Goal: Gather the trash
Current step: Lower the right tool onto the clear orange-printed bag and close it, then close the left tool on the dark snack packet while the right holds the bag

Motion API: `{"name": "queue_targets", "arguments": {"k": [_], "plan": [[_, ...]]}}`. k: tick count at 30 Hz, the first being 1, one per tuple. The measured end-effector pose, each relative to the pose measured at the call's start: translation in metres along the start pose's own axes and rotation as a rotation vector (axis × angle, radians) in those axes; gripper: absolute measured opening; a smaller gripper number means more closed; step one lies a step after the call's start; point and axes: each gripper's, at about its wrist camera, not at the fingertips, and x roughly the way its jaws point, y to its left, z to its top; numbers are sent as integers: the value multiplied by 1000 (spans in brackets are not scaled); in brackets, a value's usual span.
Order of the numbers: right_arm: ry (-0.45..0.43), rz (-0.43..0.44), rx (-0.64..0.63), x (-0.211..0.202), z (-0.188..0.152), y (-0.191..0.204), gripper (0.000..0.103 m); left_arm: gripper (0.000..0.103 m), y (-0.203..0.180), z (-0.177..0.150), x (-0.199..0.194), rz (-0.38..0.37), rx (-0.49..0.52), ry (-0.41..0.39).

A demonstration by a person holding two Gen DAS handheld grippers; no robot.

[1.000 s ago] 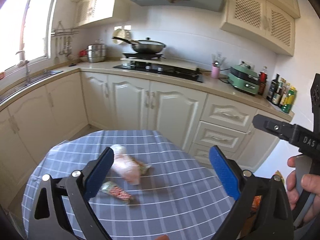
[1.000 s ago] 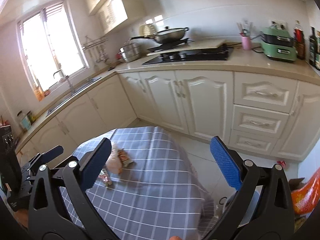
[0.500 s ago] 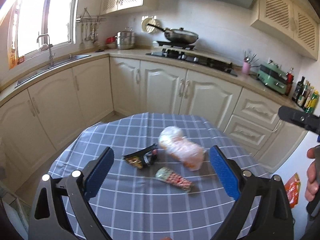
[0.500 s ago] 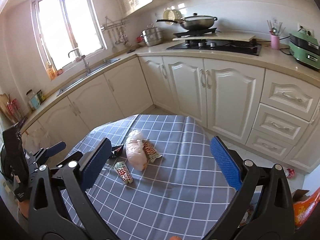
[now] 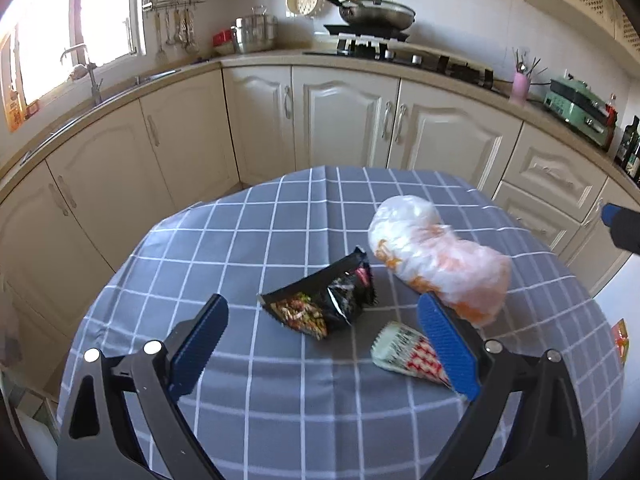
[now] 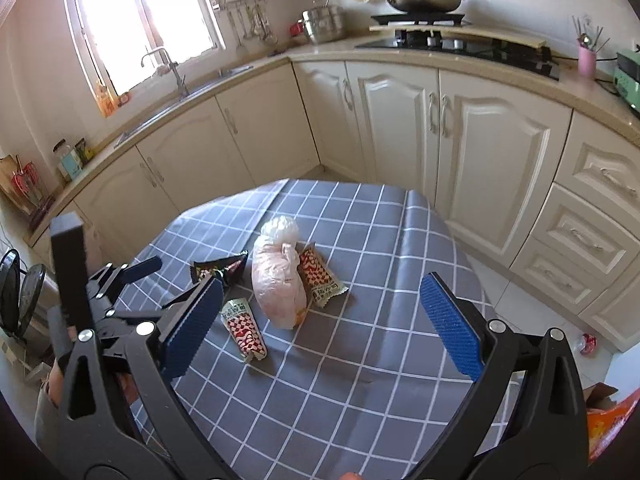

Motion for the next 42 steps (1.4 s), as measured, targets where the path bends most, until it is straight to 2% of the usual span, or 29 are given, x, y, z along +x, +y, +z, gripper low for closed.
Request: {"name": "queue_targets", "arguments": {"k": [1, 3, 4, 7, 9, 10, 11, 14, 16, 17, 18, 19, 20, 27, 29, 31, 33, 34, 35, 36, 37, 42], "plan": [[7, 2, 0, 3, 0, -1, 97, 93, 1, 1, 5, 0, 1, 6], [19, 3, -4, 11, -1, -1, 97, 82, 1, 4, 15, -5, 10, 21], [25, 4, -6, 14, -1, -1, 97, 67, 1, 4, 21, -15, 14, 44], [48, 14, -14, 28, 0, 2, 97, 52, 1, 4, 32, -65, 25, 77], [67, 21, -29, 38, 1, 6, 97, 36, -3, 3, 34, -82, 39, 83], [77, 28, -36, 43, 1, 9, 97, 21, -3, 3, 35, -98, 34, 93], [92, 39, -50, 51, 1, 13, 97, 13, -3, 3, 36, -110, 23, 95], [131, 49, -90, 71, 0, 25, 95, 7, 3, 0, 35, -140, -20, 97], [158, 53, -113, 83, -1, 32, 85, 5, 9, -2, 32, -154, -57, 94], [172, 51, -126, 90, -2, 35, 82, 0, 11, -4, 31, -158, -72, 93], [191, 50, -142, 98, -4, 39, 73, 0, 15, -6, 30, -160, -89, 96], [207, 51, -149, 104, -6, 41, 51, 0, 18, -8, 28, -154, -101, 95], [225, 54, -152, 108, -7, 41, 39, 0, 20, -10, 27, -153, -112, 94], [159, 107, -98, 80, -10, 34, 35, 0, 38, -21, 10, -165, -178, 76], [149, 114, -89, 72, -8, 32, 35, 0, 39, -22, 7, -160, -178, 71], [147, 106, -92, 65, -9, 30, 35, 0, 36, -21, 2, -119, -162, 50], [143, 103, -90, 59, -10, 27, 35, 4, 34, -18, -1, -112, -140, 39], [140, 100, -90, 56, -10, 26, 35, 27, 31, -15, -1, -99, -119, 36], [139, 99, -90, 54, -10, 26, 35, 64, 30, -13, -3, -81, -109, 24], [138, 99, -90, 51, -10, 25, 35, 78, 28, -10, -7, -45, -90, -20], [136, 98, -89, 50, -10, 24, 35, 86, 27, -8, -10, -25, -76, -52], [129, 96, -88, 48, -8, 23, 35, 85, 26, 10, 11, 34, -23, -29]]}}
